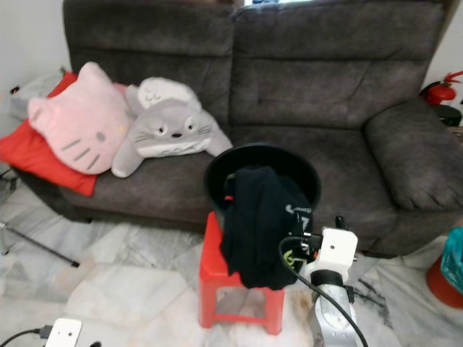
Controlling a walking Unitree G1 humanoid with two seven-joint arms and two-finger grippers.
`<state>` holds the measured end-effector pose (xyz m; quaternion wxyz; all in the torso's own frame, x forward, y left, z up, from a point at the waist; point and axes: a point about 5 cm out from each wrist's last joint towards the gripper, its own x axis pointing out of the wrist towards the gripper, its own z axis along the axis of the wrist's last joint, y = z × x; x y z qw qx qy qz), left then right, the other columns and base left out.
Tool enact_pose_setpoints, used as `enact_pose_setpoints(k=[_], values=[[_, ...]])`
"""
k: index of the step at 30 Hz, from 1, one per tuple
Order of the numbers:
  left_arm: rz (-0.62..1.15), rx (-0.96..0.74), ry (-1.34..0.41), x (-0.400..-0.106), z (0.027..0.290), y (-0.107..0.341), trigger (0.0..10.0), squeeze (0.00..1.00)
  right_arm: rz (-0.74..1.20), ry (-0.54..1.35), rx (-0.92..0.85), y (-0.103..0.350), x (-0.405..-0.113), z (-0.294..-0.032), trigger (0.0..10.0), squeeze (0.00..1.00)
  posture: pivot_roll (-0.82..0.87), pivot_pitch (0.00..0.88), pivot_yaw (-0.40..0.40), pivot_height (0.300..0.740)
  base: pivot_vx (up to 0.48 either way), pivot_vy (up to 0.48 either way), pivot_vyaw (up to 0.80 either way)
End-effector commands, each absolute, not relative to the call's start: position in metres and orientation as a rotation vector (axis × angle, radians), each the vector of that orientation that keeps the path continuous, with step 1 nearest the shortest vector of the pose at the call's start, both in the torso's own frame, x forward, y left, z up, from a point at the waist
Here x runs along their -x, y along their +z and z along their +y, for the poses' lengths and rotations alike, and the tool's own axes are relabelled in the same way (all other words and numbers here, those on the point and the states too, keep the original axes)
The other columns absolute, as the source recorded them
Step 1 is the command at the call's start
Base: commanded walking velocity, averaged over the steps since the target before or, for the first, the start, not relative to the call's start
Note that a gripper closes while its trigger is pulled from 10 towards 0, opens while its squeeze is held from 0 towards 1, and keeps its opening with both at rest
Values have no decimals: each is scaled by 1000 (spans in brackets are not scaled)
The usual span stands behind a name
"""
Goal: Hang hanger
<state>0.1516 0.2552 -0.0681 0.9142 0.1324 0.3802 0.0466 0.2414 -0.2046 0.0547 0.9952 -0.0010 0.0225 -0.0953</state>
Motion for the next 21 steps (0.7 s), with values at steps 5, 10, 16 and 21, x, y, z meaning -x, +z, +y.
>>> enact_pose_setpoints(k=[5, 10, 16, 21], values=[[802, -288, 77, -147, 255, -73, 10000, 0, -11, -170, 13, 65, -243, -197, 10000, 0, -132, 0, 31, 740, 105, 0, 0], [794, -291, 73, -149, 252, -73, 10000, 0, -8, -171, 20, 63, -235, -197, 10000, 0, -132, 0, 31, 740, 0, 0, 0], [795, -292, 72, -148, 250, -75, 10000, 0, 12, -211, -21, 55, -218, -201, 10000, 0, -138, 0, 31, 740, 0, 0, 0], [797, -295, 76, -144, 249, -76, 10000, 0, 39, -264, -84, 49, -208, -210, 10000, 0, -140, 0, 29, 740, 0, 0, 0]])
